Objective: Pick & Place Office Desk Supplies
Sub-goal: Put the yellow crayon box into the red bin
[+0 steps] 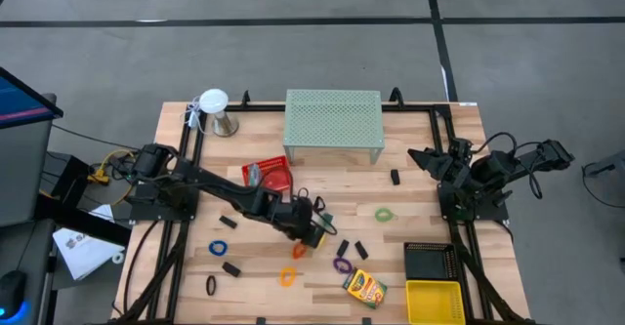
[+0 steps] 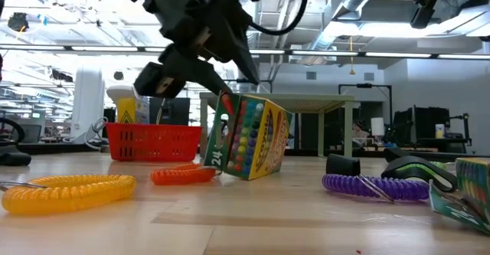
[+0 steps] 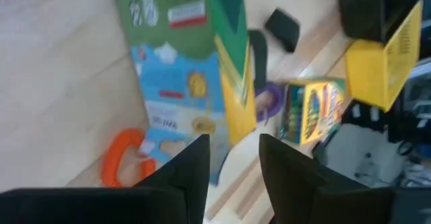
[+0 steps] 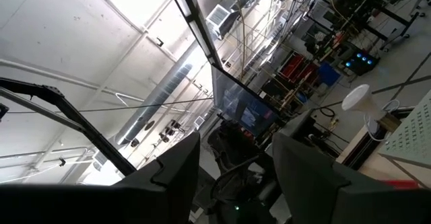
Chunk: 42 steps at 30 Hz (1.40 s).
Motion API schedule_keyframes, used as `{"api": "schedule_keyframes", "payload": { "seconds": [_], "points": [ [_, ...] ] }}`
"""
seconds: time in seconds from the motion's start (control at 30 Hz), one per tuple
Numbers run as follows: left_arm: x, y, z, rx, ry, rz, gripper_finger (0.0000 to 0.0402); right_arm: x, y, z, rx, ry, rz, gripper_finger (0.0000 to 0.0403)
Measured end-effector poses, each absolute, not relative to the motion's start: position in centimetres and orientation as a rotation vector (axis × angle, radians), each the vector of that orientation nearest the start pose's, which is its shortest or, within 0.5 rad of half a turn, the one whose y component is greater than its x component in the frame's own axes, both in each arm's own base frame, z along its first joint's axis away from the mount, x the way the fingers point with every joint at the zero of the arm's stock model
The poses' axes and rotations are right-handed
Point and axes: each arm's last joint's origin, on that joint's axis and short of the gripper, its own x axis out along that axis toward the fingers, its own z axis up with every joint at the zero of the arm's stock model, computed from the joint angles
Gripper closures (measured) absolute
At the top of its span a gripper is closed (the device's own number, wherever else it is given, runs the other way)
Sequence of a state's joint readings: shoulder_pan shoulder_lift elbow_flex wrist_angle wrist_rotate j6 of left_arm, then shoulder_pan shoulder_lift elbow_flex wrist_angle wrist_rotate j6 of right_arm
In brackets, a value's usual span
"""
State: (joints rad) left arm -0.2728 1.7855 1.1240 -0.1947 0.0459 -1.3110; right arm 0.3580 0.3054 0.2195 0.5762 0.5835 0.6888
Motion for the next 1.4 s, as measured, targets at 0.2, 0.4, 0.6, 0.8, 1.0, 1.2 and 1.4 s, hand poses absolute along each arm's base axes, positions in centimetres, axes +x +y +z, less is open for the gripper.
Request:
{"api": "schedule_keyframes", "payload": {
  "seconds": [0.2, 0.4, 0.6, 0.8, 1.0, 1.2, 1.4],
  "points": [
    [35.1, -11.3, 18.4, -1.067, 0.940, 0.269, 0.0255, 9.8, 2.0, 26.5, 0.901, -0.503, -0.061, 0.0220],
    [34.3, -11.3, 17.9, -1.007, 0.981, 0.366, 0.0249, 9.8, 2.0, 26.5, 0.900, -0.503, -0.063, 0.0220],
    [34.4, -10.8, 17.8, -0.985, 0.960, 0.394, 0.0282, 9.8, 1.9, 26.5, 0.901, -0.504, -0.071, 0.0220],
    [34.5, -11.0, 17.9, -0.941, 0.963, 0.341, 0.0313, 9.8, 1.9, 26.5, 0.899, -0.505, -0.079, 0.0220],
    [34.5, -11.0, 17.9, -0.830, 0.967, 0.290, 0.0287, 9.8, 1.9, 26.4, 0.898, -0.503, -0.080, 0.0220],
    [34.4, -10.9, 17.9, -0.719, 0.957, 0.273, 0.0240, 9.8, 1.9, 26.3, 0.895, -0.493, -0.083, 0.0220],
    [34.6, -10.7, 17.7, -0.651, 0.961, 0.245, 0.0235, 9.9, 1.9, 26.3, 0.893, -0.491, -0.085, 0.0220]
  ]
}}
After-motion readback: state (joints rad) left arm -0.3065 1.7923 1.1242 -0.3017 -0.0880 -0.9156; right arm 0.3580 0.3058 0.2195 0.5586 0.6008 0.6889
